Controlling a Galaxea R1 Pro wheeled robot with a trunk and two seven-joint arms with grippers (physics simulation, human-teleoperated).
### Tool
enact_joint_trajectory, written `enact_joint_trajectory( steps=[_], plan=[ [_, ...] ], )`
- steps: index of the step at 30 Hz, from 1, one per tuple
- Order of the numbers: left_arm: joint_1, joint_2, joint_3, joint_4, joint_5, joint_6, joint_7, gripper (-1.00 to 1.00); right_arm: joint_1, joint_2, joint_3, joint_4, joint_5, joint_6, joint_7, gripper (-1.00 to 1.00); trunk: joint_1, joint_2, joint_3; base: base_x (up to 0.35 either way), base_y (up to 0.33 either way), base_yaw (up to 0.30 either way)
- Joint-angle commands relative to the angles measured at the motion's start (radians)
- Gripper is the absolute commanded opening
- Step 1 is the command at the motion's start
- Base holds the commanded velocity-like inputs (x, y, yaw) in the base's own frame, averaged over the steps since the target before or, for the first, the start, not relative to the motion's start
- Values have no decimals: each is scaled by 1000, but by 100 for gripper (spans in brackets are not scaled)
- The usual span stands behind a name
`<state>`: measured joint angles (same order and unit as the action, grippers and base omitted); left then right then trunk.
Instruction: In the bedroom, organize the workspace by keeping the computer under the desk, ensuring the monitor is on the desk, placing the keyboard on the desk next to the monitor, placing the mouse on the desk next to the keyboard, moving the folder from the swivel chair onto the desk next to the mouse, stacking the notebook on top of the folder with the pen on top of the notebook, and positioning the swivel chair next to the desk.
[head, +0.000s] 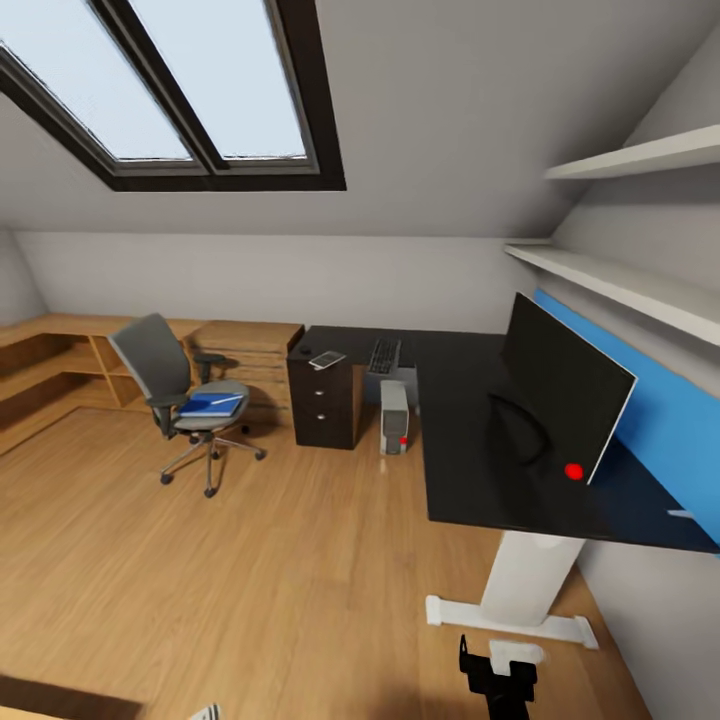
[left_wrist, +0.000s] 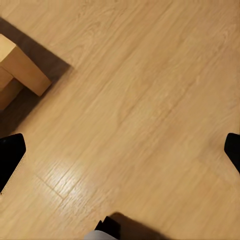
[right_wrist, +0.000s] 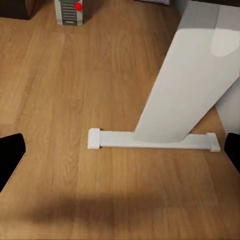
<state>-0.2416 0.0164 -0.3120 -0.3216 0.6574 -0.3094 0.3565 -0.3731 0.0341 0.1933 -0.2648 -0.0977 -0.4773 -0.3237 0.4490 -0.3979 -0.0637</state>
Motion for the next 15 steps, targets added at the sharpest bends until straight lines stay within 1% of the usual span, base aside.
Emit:
enact_joint_trajectory(
  steps=[1,15],
  plan=[
    [-1,1,-9,-1,7,-3,6,100,-1,0,9,1,-10,-4,-5,100,1,-2,-2,206,245,0],
    [-1,0,-8,-1,7,-3,6,100,-1,1,11,1,-8,-3,-5,100,1,-2,-2,206,245,0]
  ],
)
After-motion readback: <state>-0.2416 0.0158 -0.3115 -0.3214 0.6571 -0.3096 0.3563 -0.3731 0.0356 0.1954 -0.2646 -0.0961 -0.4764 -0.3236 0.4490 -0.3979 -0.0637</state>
